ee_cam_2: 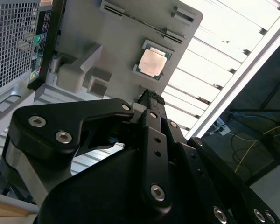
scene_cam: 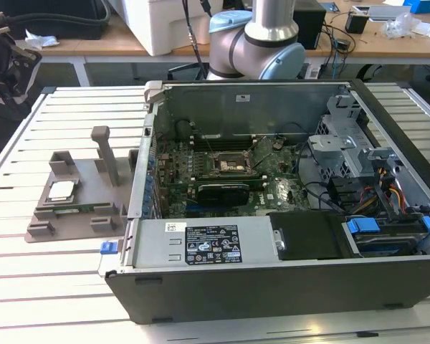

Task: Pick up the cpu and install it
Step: 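Reach for the cpu, then pick up the cpu and move it towards the insertion slot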

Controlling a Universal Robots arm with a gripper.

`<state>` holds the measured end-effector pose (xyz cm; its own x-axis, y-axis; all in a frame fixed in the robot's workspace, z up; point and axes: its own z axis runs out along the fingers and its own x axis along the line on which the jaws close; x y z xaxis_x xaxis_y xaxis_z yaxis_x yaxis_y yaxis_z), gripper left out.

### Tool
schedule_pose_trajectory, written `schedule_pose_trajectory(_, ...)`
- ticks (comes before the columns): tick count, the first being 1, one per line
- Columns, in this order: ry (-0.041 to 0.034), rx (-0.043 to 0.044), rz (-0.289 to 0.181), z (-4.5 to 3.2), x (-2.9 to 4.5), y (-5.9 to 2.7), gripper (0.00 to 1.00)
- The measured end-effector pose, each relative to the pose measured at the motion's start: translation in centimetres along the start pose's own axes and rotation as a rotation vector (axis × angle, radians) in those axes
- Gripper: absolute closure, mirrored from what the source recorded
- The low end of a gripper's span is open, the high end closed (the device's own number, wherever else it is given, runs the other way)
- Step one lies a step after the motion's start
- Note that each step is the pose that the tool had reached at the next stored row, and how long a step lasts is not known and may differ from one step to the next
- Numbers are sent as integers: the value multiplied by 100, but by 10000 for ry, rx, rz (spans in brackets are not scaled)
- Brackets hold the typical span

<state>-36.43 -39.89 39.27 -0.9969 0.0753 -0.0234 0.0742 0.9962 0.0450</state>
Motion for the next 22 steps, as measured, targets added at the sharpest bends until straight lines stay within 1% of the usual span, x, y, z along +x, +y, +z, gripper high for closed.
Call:
schedule_pose_trajectory(2,0,0,0,-1,50,-4,89)
schedule_pose_trajectory(5,1,0,-1,-3,95,-8,89)
schedule_pose_trajectory(18,0,0,0,-3,101,-7,89)
schedule_pose_trajectory(19,0,0,0,-3,101,-8,77)
schedule_pose_trajectory(22,0,0,0,-3,101,-8,58)
